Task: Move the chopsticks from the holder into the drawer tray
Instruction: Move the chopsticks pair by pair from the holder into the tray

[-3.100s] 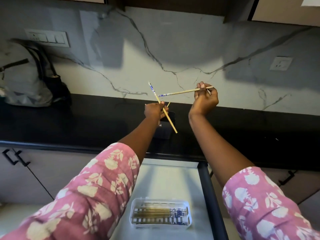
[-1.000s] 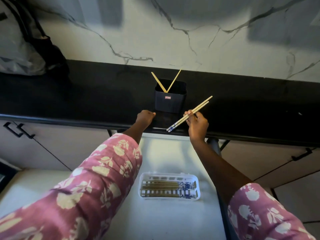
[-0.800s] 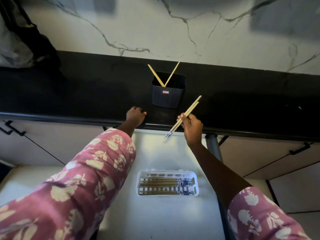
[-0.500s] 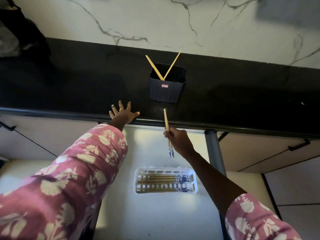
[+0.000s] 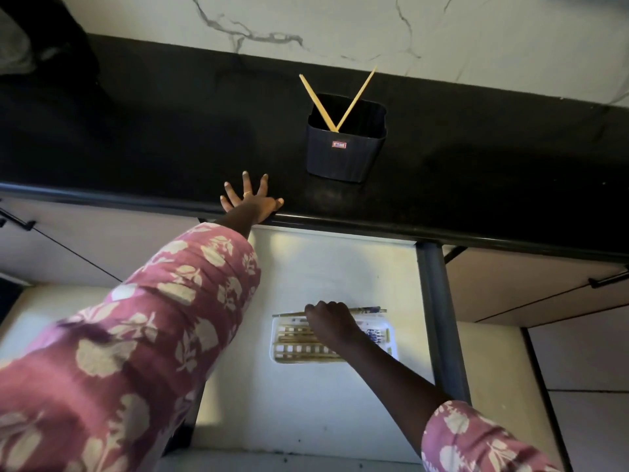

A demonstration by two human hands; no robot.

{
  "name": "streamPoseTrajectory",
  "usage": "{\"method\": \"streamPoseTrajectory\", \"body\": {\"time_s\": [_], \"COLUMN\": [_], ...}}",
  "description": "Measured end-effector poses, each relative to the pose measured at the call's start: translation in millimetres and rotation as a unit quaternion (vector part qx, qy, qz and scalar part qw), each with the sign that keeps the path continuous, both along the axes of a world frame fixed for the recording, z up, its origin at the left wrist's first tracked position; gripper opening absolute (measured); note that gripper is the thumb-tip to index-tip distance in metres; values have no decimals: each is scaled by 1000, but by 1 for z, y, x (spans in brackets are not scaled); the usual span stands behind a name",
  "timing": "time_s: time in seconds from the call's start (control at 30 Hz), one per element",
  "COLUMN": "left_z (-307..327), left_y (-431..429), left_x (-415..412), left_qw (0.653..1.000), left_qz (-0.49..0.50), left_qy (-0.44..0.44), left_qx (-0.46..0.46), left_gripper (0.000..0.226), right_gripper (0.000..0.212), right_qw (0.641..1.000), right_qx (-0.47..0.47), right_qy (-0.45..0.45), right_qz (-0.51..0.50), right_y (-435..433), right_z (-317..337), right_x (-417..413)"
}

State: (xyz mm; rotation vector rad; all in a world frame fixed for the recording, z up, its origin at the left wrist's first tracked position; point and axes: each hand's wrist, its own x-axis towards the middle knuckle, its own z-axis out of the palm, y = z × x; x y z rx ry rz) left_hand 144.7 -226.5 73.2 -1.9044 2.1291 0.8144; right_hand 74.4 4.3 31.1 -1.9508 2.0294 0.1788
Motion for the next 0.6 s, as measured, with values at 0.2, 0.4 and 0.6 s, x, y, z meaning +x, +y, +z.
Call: {"method": "streamPoseTrajectory", "body": {"time_s": [0.2, 0.4, 0.6], "left_z": [0, 0, 1], "left_y": [1, -1, 0], "left_x": [-1, -1, -1], "left_qw": [1000, 1000, 1000], "left_qz": [3, 3, 3], "left_qy": [-3, -3, 0], "left_qx": [-1, 4, 3], "left_gripper": [70, 70, 70], "right_gripper": [42, 9, 32], "right_qw": [1000, 997, 992], "right_qx": [-13, 73, 120], "right_qy": [19, 24, 39], "right_qz": [-7, -5, -8], "right_y": [11, 10, 11], "right_z": [-33, -28, -47], "right_x": [20, 37, 19]}}
